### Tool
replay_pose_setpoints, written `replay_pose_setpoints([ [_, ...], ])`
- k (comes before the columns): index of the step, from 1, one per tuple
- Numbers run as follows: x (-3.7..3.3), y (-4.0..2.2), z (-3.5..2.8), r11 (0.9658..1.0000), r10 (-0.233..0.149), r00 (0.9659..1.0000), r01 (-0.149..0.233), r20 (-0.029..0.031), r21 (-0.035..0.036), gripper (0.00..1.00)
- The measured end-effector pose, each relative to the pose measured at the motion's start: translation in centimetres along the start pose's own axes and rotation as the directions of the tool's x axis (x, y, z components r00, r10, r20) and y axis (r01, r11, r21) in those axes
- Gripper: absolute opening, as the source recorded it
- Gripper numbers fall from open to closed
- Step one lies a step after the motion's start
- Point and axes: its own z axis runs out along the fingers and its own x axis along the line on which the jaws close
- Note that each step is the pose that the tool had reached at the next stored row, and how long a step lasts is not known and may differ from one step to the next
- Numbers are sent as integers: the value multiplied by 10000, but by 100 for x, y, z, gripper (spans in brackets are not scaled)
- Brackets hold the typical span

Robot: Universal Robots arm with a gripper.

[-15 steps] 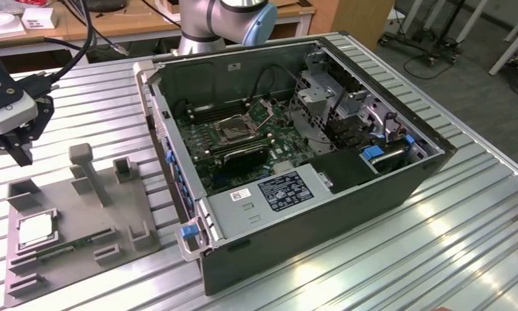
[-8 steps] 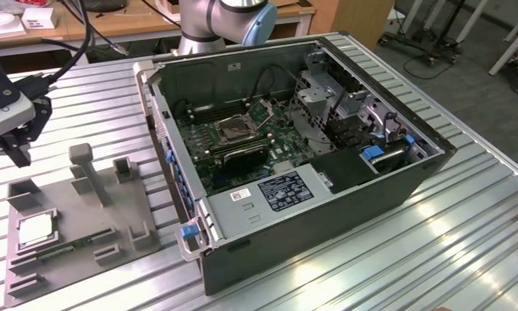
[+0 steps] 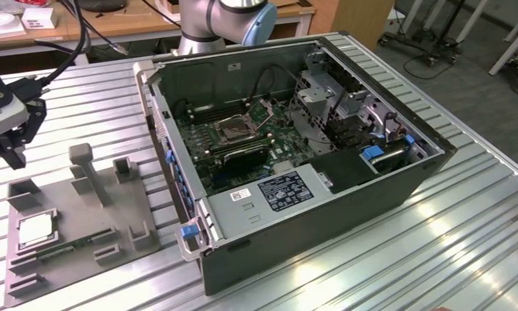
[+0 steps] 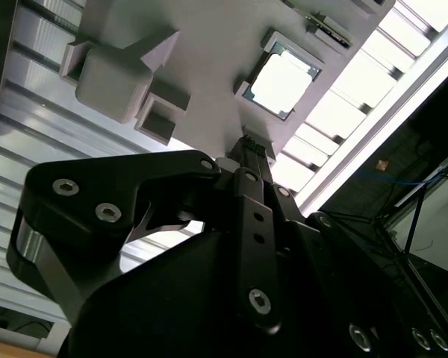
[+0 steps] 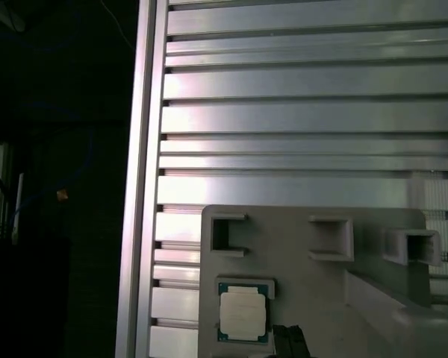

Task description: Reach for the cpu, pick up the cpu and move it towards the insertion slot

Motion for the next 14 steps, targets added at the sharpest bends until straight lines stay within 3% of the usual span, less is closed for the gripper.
replay_pose_setpoints([
  [14, 28, -2, 59, 10000, -1, 10000, 1, 1, 1, 11],
])
